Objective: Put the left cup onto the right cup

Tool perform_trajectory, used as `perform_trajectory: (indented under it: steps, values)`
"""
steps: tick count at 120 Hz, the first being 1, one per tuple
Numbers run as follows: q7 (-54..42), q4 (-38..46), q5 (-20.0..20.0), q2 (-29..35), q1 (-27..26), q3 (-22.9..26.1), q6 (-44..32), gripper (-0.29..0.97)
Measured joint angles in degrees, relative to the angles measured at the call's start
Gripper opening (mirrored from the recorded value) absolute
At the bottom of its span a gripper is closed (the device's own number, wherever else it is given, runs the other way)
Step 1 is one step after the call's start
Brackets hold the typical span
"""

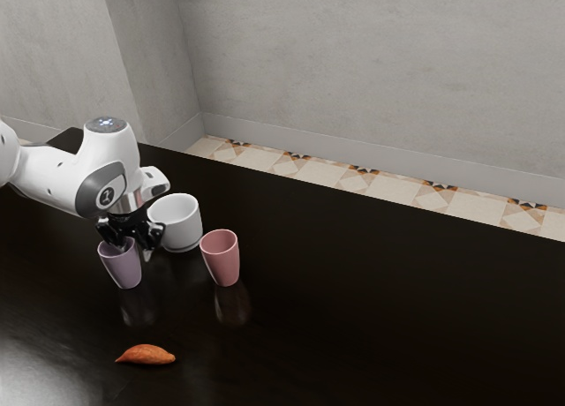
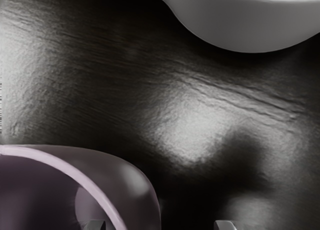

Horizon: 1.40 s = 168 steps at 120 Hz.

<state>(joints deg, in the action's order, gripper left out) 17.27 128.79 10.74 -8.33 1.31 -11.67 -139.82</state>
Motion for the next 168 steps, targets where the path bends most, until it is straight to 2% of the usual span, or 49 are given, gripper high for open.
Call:
perform_trajectory:
  steps: [16, 33, 59, 90, 116, 145, 168]
  values:
    - [-0.16, -0.01, -0.04, -0.27, 0.25, -0.01, -0.17, 0.04]
    - [-0.3, -0.01, -0.04, -0.32, 0.26, -0.02, -0.23, -0.04]
    - [-0.43, -0.05, 0.1, 0.65, 0.18, -0.02, 0.09, -0.08]
    - [-0.28, 0.09, 0.22, 7.33, 0.15, 0.55, 4.29, -0.09]
    - [0.71, -0.76, -0.52, 10.81, 4.4, 6.76, 8.28, -0.09]
    - [1.79, -6.13, -2.38, 10.96, -1.24, 12.87, 11.96, -0.1]
    - [2.74, -10.24, -3.19, 10.96, -1.46, 16.26, 16.42, -0.1]
